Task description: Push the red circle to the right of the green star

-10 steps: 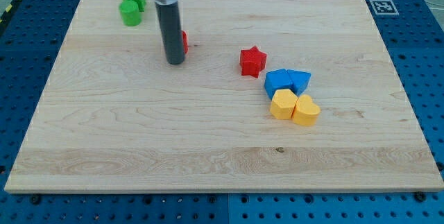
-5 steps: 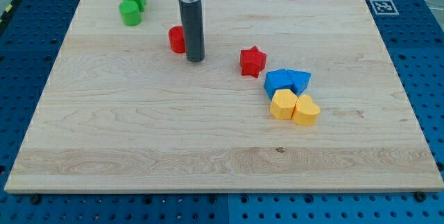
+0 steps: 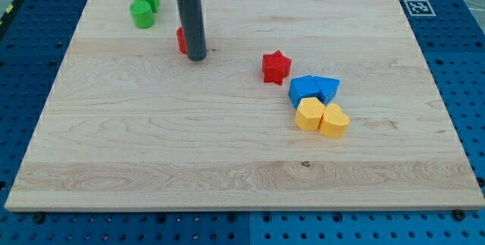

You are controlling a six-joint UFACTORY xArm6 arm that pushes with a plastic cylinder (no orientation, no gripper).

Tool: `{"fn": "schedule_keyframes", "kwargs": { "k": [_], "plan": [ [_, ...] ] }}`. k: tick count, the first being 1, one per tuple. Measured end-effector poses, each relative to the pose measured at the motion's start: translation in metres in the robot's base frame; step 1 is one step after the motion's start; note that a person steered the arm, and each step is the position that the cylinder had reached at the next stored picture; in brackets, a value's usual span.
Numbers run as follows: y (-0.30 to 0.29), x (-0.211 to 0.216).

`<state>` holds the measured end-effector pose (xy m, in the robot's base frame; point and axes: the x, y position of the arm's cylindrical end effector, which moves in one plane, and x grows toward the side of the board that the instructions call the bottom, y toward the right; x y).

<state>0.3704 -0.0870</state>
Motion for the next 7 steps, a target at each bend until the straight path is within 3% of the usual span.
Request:
{"fn": "schedule_keyframes", "kwargs": {
  "k": [6, 7],
  "plan": [
    [-0.028, -0.096],
    [-0.023, -0.095]
  ]
}}
